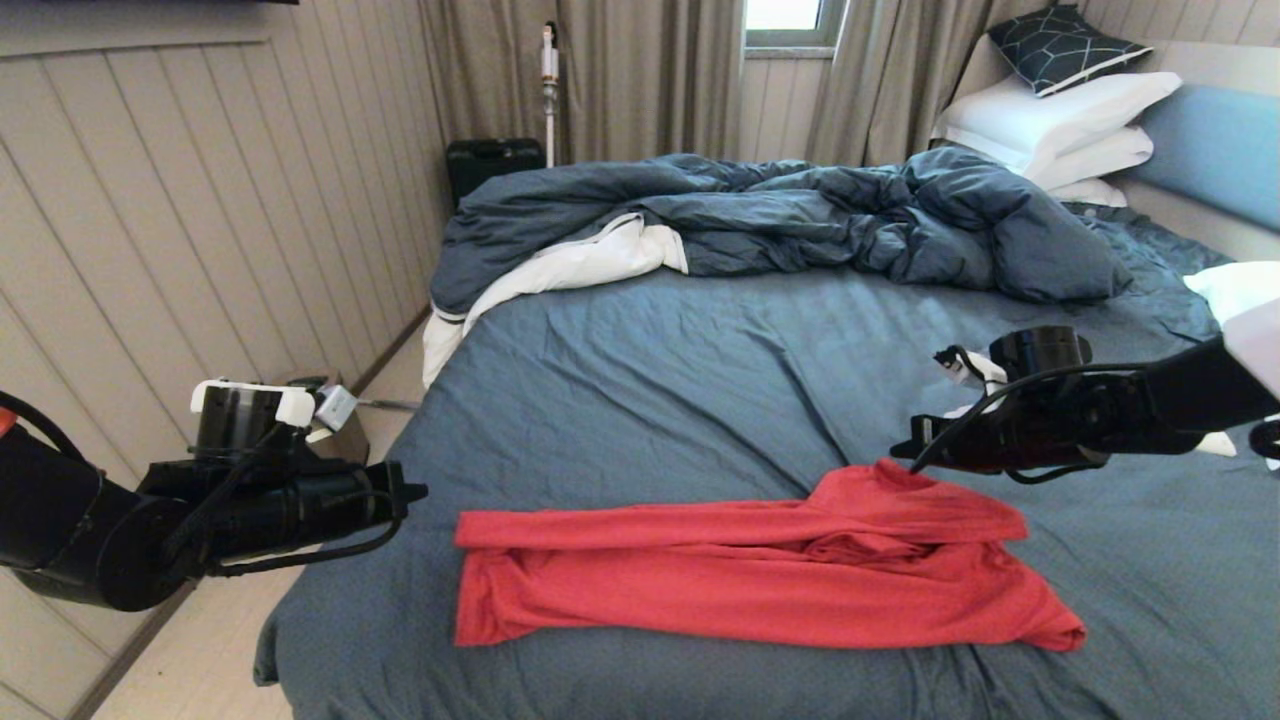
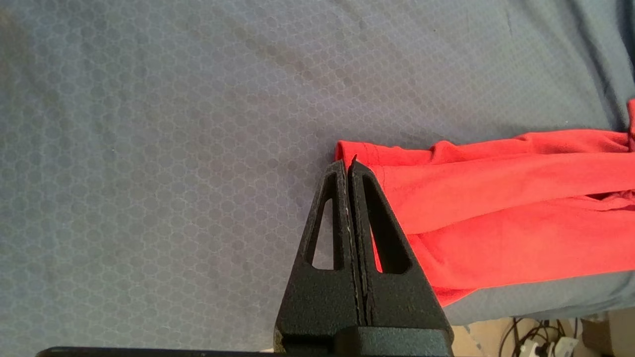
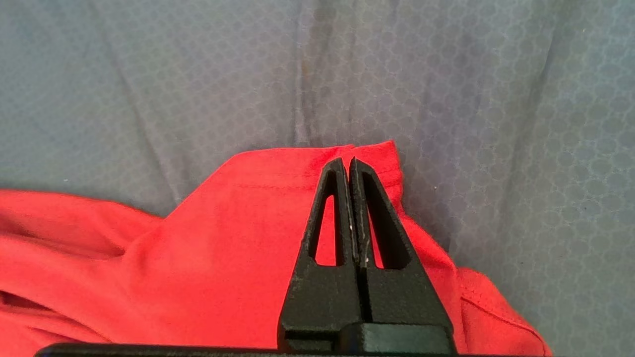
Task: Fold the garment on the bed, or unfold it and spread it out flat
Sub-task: Fold the red T-shirt
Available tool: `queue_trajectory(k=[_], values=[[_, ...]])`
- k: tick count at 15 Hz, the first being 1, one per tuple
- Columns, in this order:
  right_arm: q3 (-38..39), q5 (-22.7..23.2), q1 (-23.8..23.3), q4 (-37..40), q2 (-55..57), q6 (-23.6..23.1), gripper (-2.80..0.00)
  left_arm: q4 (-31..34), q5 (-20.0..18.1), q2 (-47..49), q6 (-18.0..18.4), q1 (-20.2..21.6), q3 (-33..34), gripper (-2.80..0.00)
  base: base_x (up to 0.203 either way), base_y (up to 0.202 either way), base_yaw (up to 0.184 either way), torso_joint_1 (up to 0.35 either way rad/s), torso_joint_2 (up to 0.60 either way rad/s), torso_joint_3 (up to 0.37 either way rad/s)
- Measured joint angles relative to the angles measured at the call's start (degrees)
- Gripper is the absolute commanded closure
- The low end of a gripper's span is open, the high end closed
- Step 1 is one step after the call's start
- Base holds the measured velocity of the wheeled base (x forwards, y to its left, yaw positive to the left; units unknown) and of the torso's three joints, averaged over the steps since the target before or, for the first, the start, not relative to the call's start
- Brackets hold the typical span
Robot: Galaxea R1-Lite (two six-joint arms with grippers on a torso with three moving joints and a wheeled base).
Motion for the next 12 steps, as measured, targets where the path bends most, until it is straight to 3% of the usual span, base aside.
queue_trajectory(k=[4,5,12], values=[[0.4,-0.3,0.1,0.2,-0.6,-0.1,0.00,0.0,0.0,0.0,-0.3,0.0,0.0,0.00,0.000,0.000,0.000,0.000,0.00,0.000],[0.3,-0.8,0.1,0.2,-0.5,-0.1,-2.80,0.0,0.0,0.0,-0.3,0.0,0.0,0.00,0.000,0.000,0.000,0.000,0.00,0.000],[-0.5,-1.4,0.2,0.0,1.7,-0.5,-2.80,0.1,0.0,0.3,-0.1,0.0,0.0,0.00,0.000,0.000,0.000,0.000,0.00,0.000]])
